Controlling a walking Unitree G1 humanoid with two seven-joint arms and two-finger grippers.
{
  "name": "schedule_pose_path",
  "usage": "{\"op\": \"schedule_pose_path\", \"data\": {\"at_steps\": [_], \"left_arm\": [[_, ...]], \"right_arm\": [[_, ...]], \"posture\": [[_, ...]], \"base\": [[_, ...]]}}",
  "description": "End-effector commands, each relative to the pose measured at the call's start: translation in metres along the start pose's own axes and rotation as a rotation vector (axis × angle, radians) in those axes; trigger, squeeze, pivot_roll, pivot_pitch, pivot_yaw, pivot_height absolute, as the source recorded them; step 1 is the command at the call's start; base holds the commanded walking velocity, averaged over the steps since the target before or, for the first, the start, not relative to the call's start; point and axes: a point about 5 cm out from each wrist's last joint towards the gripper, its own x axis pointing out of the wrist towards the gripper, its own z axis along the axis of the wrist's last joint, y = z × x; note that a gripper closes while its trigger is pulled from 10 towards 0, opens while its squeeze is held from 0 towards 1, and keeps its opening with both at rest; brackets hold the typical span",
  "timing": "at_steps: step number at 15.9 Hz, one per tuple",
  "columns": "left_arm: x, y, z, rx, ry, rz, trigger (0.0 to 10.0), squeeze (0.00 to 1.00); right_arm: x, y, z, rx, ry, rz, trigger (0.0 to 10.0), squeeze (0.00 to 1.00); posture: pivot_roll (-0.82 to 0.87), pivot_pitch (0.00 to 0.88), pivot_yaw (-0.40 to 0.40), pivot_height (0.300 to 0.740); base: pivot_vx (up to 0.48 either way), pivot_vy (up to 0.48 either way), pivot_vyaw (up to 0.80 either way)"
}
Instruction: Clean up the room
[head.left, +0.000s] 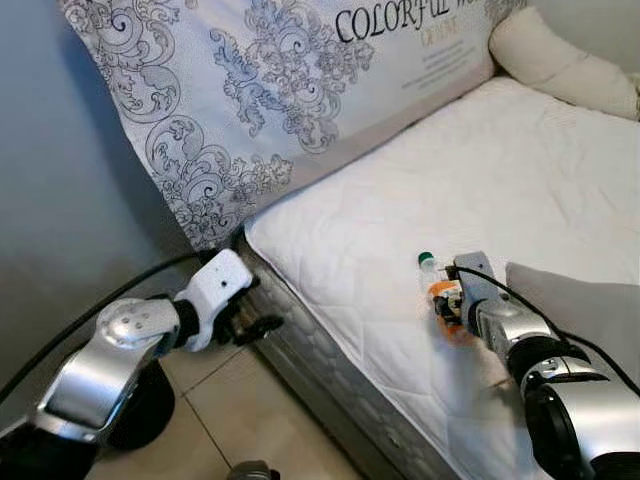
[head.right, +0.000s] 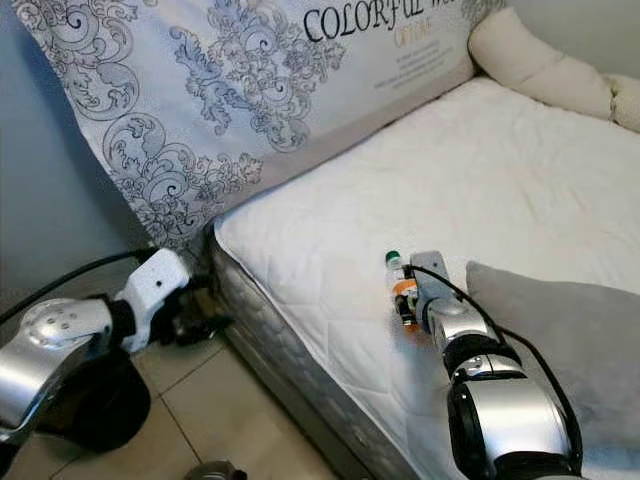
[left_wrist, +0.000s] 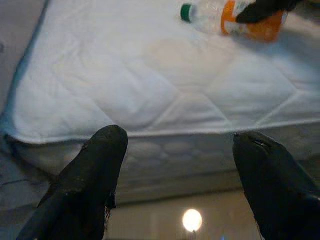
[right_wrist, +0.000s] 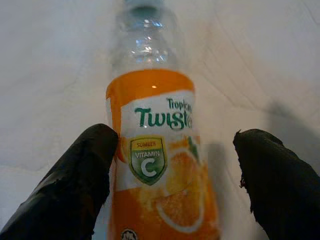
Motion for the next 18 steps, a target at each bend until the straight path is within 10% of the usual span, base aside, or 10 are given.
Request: {"op": "schedule_pose_path", "data": {"at_steps": [1, 3, 4, 5, 17, 18], "left_arm": [[-0.006, -0.002, 0.001, 0.008, 0.011, -0.012, 10.0, 0.0], [-0.012, -0.005, -0.001, 0.0, 0.026, -0.029, 10.0, 0.0], [-0.015, -0.009, -0.001, 0.001, 0.029, -0.052, 10.0, 0.0], [-0.017, -0.011, 0.0, -0.005, 0.028, -0.067, 10.0, 0.0], [-0.007, -0.005, -0.002, -0.098, -0.038, 0.023, 10.0, 0.0], [-0.005, -0.003, -0.003, -0.117, -0.064, 0.09, 10.0, 0.0]], "right_arm": [[0.0, -0.002, -0.008, 0.004, 0.013, -0.025, 10.0, 0.0], [0.001, -0.001, -0.015, 0.016, 0.034, -0.03, 10.0, 0.0], [0.001, 0.0, -0.017, 0.037, 0.03, -0.033, 2.0, 0.0], [0.001, 0.002, -0.02, 0.045, 0.034, -0.031, 0.0, 0.0], [-0.001, -0.007, 0.003, 0.237, -0.06, 0.039, 0.0, 0.0], [-0.002, -0.004, 0.017, 0.315, -0.152, 0.102, 6.7, 0.0]], "posture": [[0.26, 0.0, 0.021, 0.74], [0.27, 0.0, 0.025, 0.74], [0.28, 0.0, 0.024, 0.74], [0.28, 0.0, 0.024, 0.74], [0.22, 0.0, -0.034, 0.74], [0.2, 0.0, -0.026, 0.74]], "base": [[0.0, 0.0, 0.0], [0.0, 0.0, 0.0], [0.0, 0.0, 0.0], [0.0, 0.0, 0.0], [0.0, 0.0, 0.0], [0.0, 0.0, 0.0]]}}
